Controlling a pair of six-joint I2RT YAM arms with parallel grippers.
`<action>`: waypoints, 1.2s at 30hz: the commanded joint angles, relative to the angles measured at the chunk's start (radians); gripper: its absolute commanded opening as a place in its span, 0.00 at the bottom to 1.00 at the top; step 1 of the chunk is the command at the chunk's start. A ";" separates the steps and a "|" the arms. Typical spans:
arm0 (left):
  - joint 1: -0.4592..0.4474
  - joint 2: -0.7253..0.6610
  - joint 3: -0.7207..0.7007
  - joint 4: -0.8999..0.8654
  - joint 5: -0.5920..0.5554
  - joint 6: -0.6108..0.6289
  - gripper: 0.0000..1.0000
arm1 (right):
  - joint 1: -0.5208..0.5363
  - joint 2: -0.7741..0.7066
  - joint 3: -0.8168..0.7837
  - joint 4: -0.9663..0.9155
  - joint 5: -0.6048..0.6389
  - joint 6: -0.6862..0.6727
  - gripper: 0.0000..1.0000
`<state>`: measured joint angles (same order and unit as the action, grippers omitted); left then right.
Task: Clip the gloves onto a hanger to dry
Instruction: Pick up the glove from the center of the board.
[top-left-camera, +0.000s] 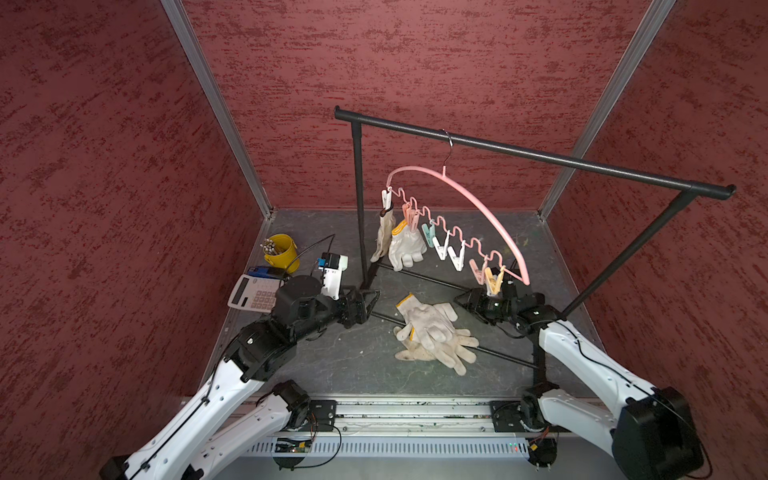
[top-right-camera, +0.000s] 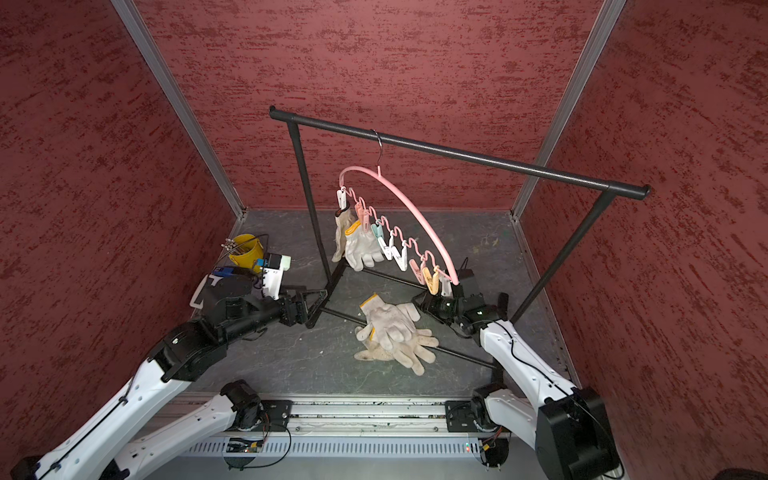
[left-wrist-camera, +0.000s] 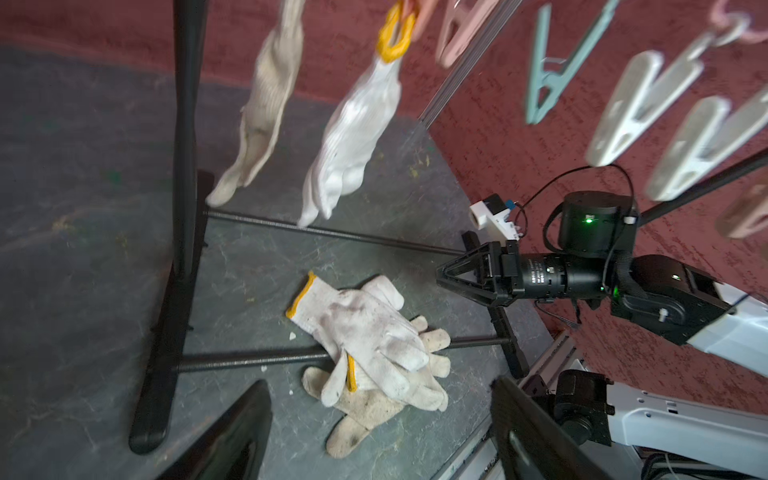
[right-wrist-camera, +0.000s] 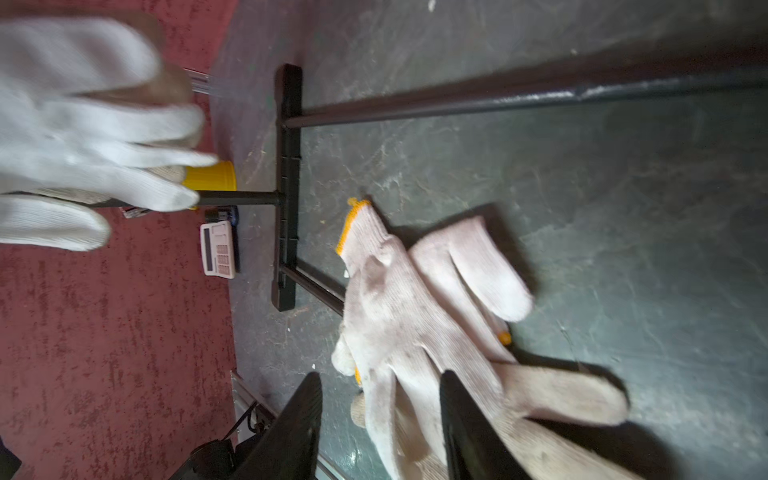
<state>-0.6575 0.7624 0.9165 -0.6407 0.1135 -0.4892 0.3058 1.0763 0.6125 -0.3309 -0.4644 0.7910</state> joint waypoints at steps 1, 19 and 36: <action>-0.004 0.088 0.010 -0.172 0.027 -0.222 0.81 | 0.010 -0.009 -0.001 -0.028 0.055 0.020 0.47; -0.138 0.741 0.125 0.049 -0.082 -0.739 0.70 | 0.050 -0.022 0.025 -0.041 0.079 -0.007 0.47; -0.129 1.015 0.216 0.211 -0.131 -0.721 0.61 | 0.050 -0.007 0.021 -0.032 0.041 -0.031 0.48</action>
<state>-0.7944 1.7504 1.1000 -0.4808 -0.0006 -1.2369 0.3481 1.0645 0.6117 -0.3634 -0.4152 0.7795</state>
